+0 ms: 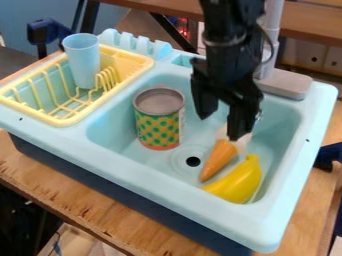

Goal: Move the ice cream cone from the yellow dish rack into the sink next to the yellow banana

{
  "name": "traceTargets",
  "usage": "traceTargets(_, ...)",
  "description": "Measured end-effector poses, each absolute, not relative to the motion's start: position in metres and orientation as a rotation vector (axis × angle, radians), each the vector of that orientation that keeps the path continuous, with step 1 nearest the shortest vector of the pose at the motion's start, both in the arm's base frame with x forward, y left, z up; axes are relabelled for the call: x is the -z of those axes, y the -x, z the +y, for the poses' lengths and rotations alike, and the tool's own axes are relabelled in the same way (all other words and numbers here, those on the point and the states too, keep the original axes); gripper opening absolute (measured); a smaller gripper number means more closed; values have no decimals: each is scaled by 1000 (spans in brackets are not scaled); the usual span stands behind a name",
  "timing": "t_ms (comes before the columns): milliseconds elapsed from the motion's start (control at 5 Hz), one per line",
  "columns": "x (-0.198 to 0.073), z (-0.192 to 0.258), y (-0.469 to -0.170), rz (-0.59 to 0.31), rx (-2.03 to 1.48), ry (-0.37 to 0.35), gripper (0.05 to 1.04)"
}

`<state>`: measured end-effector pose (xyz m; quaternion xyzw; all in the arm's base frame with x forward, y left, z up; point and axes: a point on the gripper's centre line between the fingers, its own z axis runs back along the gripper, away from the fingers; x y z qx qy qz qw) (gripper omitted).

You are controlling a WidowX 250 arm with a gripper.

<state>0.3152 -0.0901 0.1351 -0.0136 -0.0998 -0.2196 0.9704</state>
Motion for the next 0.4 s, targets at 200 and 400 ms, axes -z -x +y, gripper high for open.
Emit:
traceTargets(200, -162, -90, -308, -267, 428, 43, 1001)
traceTargets(400, -179, -77, -295, -253, 392, -5, 1001)
